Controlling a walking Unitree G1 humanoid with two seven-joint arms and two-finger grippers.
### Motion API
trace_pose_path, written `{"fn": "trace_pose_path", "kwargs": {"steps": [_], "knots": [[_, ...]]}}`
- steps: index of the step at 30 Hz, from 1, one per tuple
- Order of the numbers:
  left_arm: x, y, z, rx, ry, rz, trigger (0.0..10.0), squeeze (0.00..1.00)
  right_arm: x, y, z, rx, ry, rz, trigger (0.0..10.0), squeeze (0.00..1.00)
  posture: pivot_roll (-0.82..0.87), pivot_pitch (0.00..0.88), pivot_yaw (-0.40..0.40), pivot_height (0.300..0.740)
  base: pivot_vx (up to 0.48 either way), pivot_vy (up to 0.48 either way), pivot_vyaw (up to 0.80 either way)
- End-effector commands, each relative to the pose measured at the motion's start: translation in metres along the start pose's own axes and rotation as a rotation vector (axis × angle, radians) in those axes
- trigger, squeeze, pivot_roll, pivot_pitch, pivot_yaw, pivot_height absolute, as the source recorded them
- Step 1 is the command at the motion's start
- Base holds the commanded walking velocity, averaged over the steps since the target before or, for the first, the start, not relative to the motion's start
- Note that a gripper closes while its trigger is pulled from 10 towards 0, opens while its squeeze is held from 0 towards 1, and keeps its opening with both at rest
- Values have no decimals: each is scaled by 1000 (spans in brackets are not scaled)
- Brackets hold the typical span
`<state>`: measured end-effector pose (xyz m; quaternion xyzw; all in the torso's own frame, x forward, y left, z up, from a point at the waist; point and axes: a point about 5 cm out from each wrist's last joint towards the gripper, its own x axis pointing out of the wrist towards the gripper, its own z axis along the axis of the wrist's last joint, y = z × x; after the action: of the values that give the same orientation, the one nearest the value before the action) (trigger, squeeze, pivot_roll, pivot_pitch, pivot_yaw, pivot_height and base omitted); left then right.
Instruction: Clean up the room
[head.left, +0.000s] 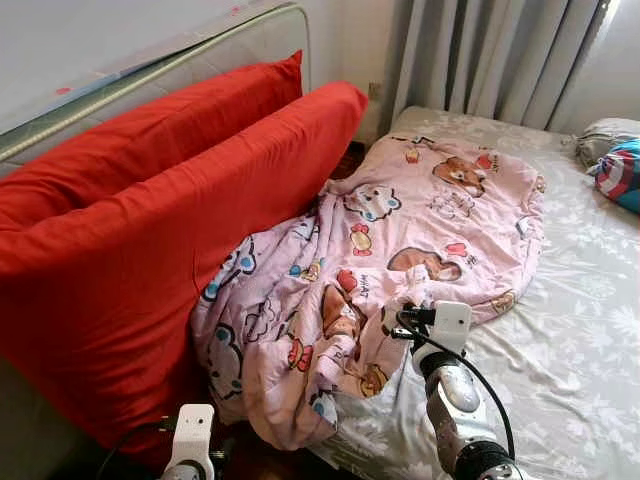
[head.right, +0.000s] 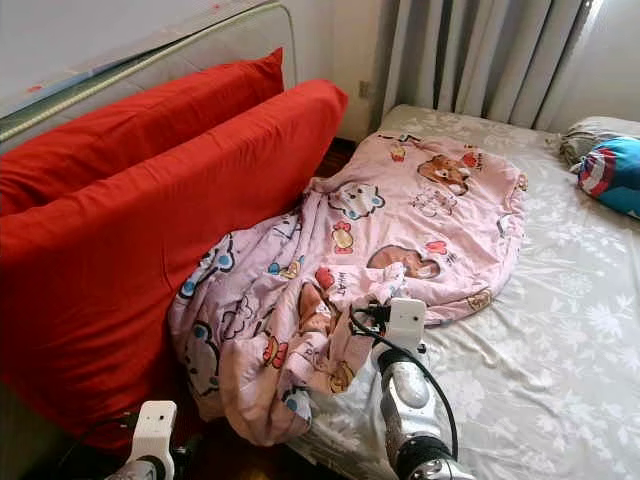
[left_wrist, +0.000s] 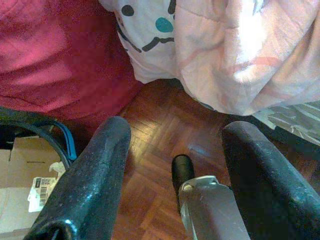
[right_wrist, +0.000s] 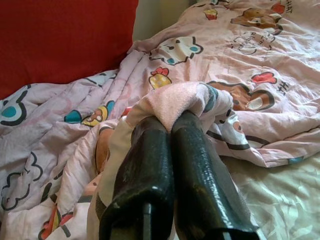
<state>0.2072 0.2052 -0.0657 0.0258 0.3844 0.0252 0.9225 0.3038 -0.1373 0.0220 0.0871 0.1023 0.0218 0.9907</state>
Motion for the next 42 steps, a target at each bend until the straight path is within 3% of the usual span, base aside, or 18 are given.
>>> {"fn": "trace_pose_path", "kwargs": {"steps": [1,42], "knots": [[0,0,-1,6,10,4,10000,0,2,2,1,-10,1,7,10000,0,-65,0,20,740,0,0,0],[0,1,-2,-5,13,-3,10000,0,3,4,2,-14,10,2,10000,0,-56,0,19,740,0,0,0]]}}
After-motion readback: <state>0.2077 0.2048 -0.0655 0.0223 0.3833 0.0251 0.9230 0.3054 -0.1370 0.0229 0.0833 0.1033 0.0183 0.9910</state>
